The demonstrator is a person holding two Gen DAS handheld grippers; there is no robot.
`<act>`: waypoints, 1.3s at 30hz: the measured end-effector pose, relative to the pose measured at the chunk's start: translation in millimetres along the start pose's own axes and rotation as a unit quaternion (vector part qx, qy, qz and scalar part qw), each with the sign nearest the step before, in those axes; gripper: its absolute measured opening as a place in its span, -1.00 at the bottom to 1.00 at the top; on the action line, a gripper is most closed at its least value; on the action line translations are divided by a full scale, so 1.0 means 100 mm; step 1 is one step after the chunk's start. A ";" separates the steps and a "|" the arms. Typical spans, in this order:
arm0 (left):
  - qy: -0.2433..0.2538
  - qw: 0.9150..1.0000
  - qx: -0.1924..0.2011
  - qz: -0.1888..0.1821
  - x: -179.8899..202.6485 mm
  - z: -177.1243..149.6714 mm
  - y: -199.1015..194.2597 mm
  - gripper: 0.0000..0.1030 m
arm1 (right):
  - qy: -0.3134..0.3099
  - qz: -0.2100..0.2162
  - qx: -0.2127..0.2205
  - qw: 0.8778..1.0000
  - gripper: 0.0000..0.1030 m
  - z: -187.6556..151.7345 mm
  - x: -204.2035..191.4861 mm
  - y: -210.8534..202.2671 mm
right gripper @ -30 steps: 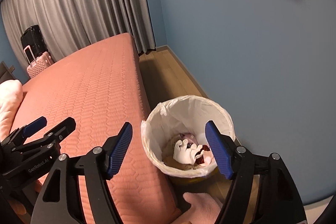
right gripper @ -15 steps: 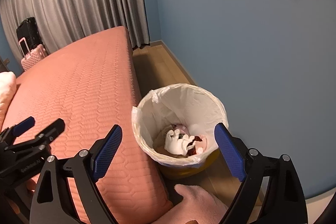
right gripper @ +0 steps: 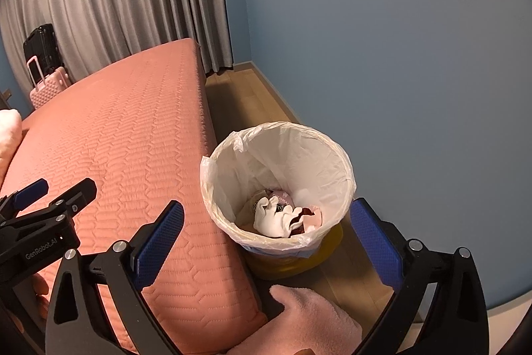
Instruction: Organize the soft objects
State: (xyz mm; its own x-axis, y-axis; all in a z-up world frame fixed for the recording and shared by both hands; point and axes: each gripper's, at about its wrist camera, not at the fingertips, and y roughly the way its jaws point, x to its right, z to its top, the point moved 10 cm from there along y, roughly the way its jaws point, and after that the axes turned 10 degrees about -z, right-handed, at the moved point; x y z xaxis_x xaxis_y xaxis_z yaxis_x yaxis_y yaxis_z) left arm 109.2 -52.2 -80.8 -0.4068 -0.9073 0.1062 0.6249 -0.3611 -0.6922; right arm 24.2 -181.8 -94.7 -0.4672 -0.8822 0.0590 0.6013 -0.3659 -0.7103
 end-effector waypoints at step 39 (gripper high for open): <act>-0.014 1.000 -0.022 0.001 0.09 -0.12 0.04 0.84 | 0.002 -0.002 -0.013 1.000 0.89 -0.19 0.06 0.01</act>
State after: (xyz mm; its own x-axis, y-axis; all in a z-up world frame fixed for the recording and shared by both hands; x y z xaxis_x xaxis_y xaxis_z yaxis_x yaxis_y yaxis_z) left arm 99.5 -59.4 -91.3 -0.3861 -0.9141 0.1241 0.5960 -0.3498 -0.7228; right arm 9.7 -181.3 -108.1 -0.4723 -0.8794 0.0594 0.5817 -0.3616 -0.7286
